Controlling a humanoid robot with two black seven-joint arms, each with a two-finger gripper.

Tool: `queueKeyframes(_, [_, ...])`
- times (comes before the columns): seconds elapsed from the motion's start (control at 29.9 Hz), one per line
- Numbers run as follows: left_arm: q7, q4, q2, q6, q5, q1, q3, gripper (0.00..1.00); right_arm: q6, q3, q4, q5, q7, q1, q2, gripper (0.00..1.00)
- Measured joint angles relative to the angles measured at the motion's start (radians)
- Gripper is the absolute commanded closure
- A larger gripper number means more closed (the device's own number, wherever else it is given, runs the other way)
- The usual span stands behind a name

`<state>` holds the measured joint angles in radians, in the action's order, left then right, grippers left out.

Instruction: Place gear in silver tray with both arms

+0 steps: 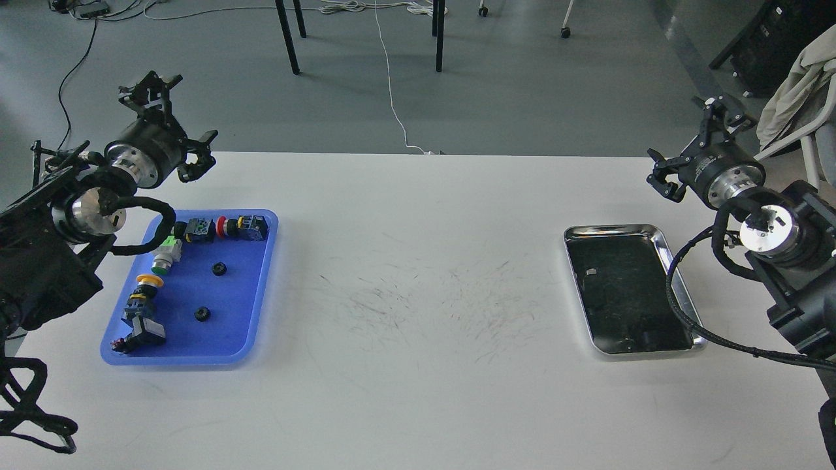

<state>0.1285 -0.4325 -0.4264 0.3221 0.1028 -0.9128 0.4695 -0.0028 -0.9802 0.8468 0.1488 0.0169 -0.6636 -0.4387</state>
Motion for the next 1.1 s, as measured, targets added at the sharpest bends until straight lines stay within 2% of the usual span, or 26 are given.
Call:
queueKeyframes(0.67, [0.0, 0.0, 0.0, -0.001, 0.001, 0.0, 0.001, 0.01, 0.0, -0.002, 0.0, 0.0, -0.003, 0.004, 0.007, 0.01])
queueKeyframes(0.87, [0.028, 0.002, -0.001, -0.006, 0.0, 0.0, 0.002, 0.01, 0.0, -0.002, 0.0, 0.0, -0.003, 0.005, 0.009, 0.01])
queueKeyframes(1.1, [0.034, 0.008, -0.001, -0.023, -0.001, 0.0, 0.001, 0.01, 0.0, -0.002, 0.0, 0.0, -0.003, 0.005, 0.014, 0.01])
